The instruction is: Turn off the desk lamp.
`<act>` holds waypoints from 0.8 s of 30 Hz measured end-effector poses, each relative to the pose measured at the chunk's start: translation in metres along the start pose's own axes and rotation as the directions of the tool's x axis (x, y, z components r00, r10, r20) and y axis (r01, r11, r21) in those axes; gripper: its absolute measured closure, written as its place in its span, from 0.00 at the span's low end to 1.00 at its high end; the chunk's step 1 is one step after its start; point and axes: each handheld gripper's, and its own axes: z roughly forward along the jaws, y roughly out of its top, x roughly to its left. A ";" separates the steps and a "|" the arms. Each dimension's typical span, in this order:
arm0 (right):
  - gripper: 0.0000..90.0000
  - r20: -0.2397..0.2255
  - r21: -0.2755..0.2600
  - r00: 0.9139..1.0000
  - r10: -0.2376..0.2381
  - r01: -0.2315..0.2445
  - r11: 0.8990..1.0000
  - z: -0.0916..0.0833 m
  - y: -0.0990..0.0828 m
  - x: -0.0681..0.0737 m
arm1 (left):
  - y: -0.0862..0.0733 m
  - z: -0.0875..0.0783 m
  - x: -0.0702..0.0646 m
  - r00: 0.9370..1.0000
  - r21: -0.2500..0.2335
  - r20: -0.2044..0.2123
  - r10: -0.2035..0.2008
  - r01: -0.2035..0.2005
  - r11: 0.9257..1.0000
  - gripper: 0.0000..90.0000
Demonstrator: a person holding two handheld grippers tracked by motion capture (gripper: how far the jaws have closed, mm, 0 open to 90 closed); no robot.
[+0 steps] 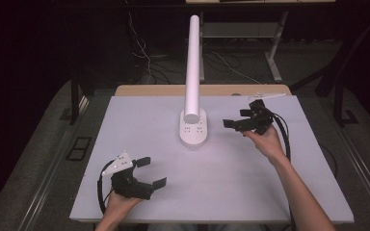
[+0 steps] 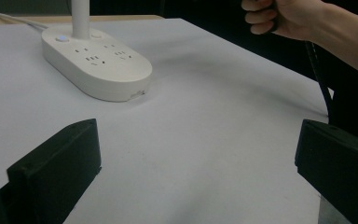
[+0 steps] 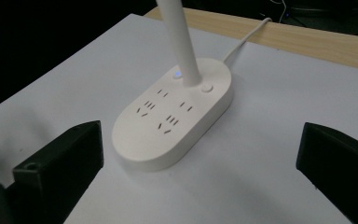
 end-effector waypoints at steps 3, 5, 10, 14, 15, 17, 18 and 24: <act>0.01 -0.003 -0.002 1.000 -0.016 0.016 1.000 -0.013 -0.008 0.006 | 0.000 0.001 -0.001 1.000 0.003 0.000 0.002 -0.002 1.000 0.00; 0.01 -0.008 -0.006 1.000 -0.019 0.019 1.000 -0.020 -0.012 0.009 | 0.000 0.002 -0.002 1.000 0.005 0.004 0.004 -0.004 1.000 0.00; 0.01 -0.018 -0.008 0.999 -0.031 0.031 0.999 -0.036 -0.027 0.019 | 0.000 0.002 -0.003 1.000 0.008 0.006 0.010 -0.010 1.000 0.00; 0.01 -0.023 -0.021 0.999 -0.024 0.023 1.000 -0.046 -0.041 0.023 | 0.000 0.002 -0.003 1.000 0.009 0.004 0.009 -0.009 1.000 0.00; 0.01 -0.022 -0.022 0.999 -0.024 0.024 0.999 -0.049 -0.045 0.024 | 0.000 0.002 -0.003 1.000 0.009 0.004 0.009 -0.009 1.000 0.00; 0.01 -0.023 -0.023 1.000 -0.015 0.015 1.000 -0.053 -0.052 0.025 | 0.000 0.002 -0.003 1.000 0.011 0.005 0.010 -0.010 1.000 0.00; 0.01 -0.021 -0.026 1.000 -0.015 0.015 1.000 -0.056 -0.056 0.025 | 0.000 0.002 -0.003 1.000 0.011 0.004 0.011 -0.011 1.000 0.00; 0.01 0.008 -0.035 1.000 -0.014 0.014 0.999 -0.073 -0.080 0.029 | 0.000 0.002 -0.003 1.000 0.012 0.001 0.009 -0.009 1.000 0.00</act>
